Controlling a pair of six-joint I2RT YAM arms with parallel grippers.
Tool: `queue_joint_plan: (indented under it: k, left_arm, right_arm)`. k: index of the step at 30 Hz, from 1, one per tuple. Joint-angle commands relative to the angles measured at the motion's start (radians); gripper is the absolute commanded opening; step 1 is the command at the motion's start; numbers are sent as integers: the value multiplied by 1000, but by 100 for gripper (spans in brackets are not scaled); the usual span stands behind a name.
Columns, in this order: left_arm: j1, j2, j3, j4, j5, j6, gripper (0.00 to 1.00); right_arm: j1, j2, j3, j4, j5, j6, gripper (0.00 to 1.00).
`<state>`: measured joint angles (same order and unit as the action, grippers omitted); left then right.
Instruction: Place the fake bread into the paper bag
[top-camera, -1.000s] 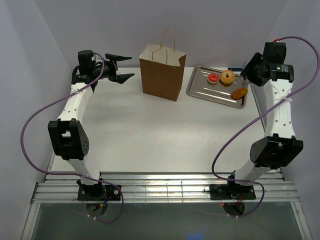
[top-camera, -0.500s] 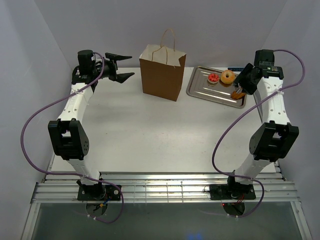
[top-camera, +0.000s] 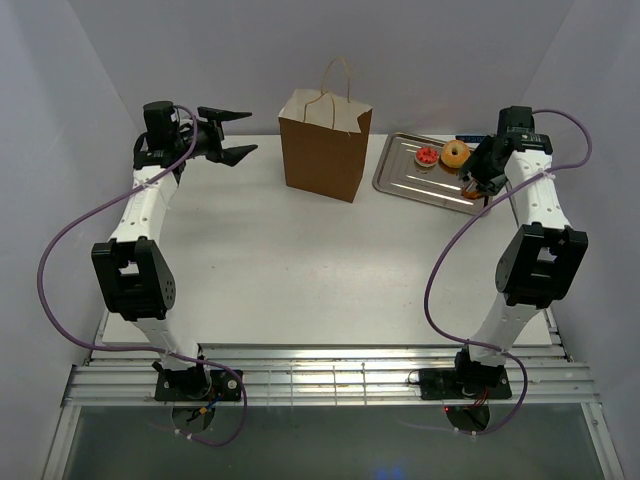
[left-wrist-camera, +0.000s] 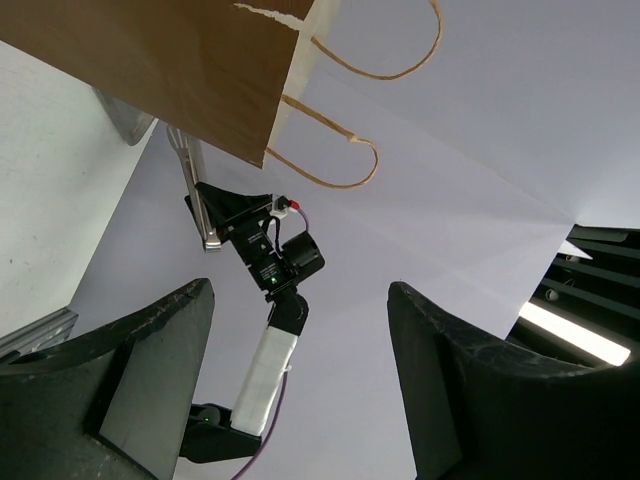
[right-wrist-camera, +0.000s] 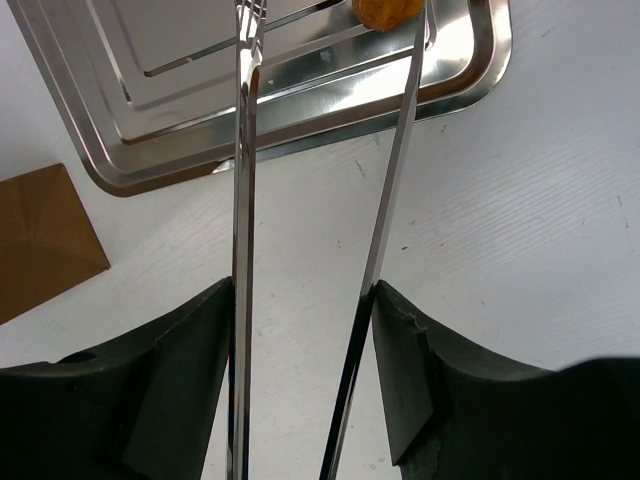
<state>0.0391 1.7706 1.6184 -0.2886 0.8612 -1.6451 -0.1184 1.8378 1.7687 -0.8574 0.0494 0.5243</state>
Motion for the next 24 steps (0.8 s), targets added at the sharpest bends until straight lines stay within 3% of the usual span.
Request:
queue_joint_plan:
  k: [1,24]
  left_arm:
    - [7,-72,8,-4,10,18,80]
    - [10,-80,-54,57,29,-28,80]
  right_arm:
    - [-6,-5,-11,41,13,2,61]
    - [-6,3,-38,67,21,-15,62]
